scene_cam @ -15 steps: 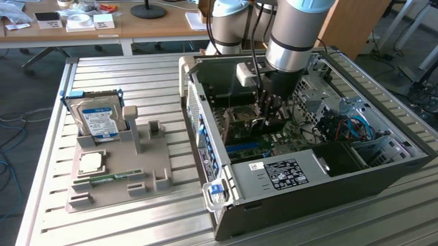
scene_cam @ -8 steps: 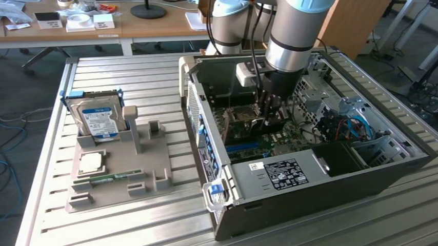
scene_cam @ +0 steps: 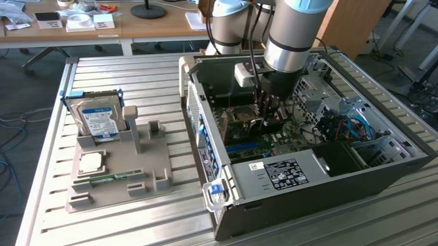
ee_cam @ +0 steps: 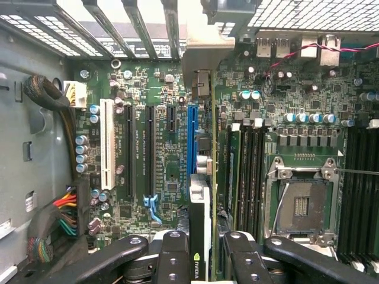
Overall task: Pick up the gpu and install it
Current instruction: 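Insert the gpu into the slot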
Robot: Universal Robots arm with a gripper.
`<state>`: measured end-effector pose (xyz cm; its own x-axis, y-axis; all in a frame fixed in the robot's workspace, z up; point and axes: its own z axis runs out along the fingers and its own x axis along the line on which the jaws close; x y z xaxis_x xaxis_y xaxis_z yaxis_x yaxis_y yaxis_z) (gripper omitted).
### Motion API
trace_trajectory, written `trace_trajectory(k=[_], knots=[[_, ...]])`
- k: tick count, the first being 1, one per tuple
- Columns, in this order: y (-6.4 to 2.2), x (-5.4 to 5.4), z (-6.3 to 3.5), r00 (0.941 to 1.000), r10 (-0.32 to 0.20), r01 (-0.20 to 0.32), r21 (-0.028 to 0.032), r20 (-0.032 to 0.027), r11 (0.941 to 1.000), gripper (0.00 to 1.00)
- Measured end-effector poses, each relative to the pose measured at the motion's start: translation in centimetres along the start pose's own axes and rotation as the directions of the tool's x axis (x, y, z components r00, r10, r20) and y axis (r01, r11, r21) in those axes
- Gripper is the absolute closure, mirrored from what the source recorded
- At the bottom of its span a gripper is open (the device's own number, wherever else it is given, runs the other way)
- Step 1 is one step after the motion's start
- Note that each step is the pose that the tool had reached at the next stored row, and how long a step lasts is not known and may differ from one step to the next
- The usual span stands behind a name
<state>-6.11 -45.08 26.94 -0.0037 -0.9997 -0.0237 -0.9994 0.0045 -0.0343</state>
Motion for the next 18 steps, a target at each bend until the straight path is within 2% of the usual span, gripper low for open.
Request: trace_trajectory(k=[18], knots=[[0.84, 0.39, 0.55, 1.0, 0.0, 0.0, 0.0001, 0.0, 1.0, 0.73]])
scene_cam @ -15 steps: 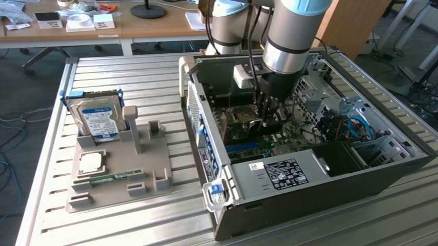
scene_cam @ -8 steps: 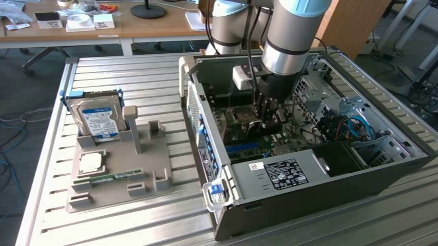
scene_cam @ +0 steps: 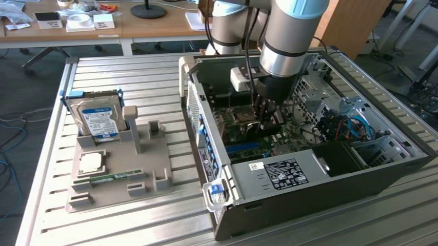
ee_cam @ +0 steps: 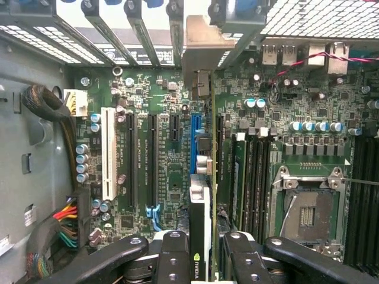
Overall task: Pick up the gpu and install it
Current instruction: 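Insert the gpu into the slot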
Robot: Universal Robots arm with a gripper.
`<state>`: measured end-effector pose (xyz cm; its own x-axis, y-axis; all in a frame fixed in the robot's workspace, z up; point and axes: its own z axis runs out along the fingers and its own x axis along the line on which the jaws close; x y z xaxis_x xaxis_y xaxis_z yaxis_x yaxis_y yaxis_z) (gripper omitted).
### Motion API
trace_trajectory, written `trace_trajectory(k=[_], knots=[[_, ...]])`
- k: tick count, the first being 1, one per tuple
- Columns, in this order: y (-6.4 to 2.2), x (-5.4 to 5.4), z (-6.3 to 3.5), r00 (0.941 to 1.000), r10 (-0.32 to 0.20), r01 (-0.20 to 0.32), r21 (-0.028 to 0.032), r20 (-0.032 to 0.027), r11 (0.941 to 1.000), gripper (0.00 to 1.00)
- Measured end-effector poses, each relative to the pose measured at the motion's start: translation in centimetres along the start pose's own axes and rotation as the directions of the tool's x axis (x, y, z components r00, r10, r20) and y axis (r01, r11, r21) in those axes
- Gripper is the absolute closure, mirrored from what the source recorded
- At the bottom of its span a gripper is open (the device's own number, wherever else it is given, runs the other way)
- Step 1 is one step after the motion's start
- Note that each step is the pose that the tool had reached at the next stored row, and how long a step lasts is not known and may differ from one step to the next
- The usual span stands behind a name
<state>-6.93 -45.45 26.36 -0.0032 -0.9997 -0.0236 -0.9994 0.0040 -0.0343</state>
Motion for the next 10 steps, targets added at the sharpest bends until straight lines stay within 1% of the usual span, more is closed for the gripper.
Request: trace_trajectory(k=[10], knots=[[0.37, 0.35, 0.04, 1.0, 0.0, 0.0, -0.0001, 0.0, 1.0, 0.73]])
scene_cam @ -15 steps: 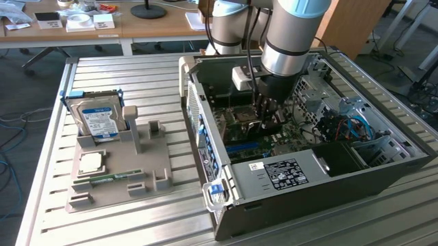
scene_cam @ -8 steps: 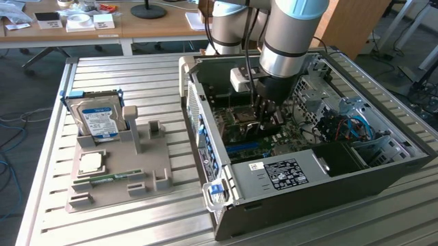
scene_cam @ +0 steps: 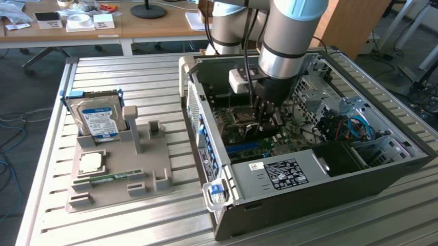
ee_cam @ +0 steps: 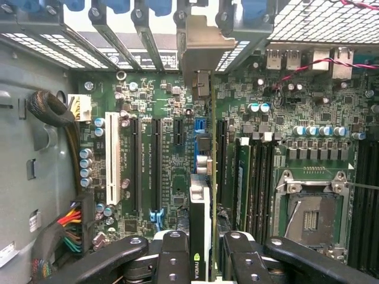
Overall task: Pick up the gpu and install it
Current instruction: 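Insert the gpu into the slot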
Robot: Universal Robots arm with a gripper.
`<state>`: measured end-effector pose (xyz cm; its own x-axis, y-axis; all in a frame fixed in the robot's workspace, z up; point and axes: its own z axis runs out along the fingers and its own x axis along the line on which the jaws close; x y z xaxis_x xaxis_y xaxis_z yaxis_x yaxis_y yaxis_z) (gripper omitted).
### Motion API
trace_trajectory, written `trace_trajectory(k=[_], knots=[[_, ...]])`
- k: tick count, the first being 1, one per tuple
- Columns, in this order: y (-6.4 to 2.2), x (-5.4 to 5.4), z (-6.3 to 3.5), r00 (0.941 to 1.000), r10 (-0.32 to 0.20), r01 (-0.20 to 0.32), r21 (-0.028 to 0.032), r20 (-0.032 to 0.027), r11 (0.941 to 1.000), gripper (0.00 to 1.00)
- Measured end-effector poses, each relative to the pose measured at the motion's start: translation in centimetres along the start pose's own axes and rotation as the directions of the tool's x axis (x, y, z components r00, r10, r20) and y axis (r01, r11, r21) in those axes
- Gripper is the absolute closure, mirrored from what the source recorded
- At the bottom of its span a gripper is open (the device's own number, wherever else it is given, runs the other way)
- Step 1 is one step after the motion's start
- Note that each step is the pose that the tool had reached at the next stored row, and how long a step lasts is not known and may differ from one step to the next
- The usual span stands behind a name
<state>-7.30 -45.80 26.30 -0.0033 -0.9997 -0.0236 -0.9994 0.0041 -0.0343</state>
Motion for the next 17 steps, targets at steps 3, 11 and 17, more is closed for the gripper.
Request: trace_trajectory(k=[3, 11, 17], knots=[[0.01, 0.03, 0.02, 1.0, 0.001, -0.001, 0.0, -0.0001, 1.0, 0.73], [0.36, 0.04, 0.1, 1.0, 0.007, -0.007, 0.0002, -0.0002, 1.0, 0.73], [0.51, 0.09, 0.17, 0.9998, 0.021, -0.021, 0.0006, -0.0007, 0.9998, 0.73]])
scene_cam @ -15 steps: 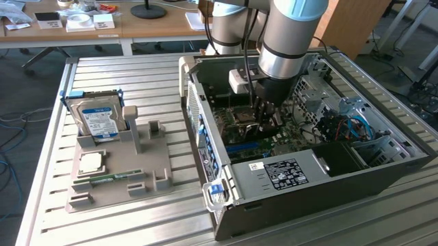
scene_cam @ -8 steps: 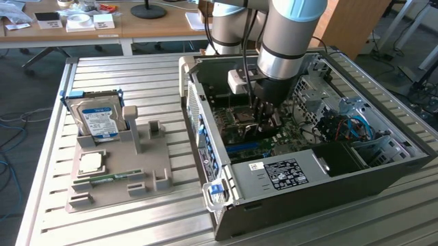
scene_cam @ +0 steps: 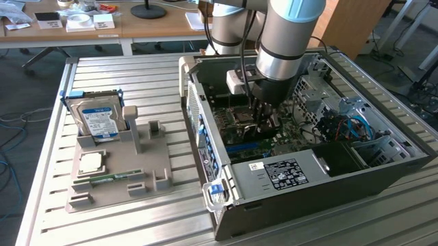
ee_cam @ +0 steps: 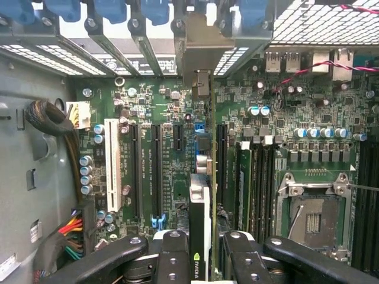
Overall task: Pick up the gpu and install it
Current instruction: 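Insert the gpu into the slot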
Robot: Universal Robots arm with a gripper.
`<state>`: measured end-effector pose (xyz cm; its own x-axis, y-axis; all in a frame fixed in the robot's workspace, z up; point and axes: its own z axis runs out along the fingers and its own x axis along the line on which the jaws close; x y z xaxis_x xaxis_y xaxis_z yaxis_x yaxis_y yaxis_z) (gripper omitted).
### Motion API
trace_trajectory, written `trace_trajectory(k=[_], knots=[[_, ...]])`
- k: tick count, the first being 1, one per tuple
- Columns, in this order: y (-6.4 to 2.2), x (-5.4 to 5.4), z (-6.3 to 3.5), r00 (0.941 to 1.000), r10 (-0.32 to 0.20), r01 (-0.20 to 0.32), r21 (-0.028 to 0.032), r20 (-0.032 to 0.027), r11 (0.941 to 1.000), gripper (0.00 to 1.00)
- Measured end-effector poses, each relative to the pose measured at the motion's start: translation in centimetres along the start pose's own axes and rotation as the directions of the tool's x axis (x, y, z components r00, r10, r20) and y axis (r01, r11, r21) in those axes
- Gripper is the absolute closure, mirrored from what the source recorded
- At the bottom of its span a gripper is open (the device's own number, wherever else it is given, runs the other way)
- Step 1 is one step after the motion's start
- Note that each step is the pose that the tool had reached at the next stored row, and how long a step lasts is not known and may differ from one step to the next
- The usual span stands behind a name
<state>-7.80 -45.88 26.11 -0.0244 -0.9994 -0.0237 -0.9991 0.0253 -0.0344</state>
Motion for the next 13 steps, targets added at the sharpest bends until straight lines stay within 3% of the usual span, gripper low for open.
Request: trace_trajectory(k=[13], knots=[[0.41, 0.08, 0.39, 1.0, 0.0, 0.0, -0.0001, 0.0, 1.0, 0.73]])
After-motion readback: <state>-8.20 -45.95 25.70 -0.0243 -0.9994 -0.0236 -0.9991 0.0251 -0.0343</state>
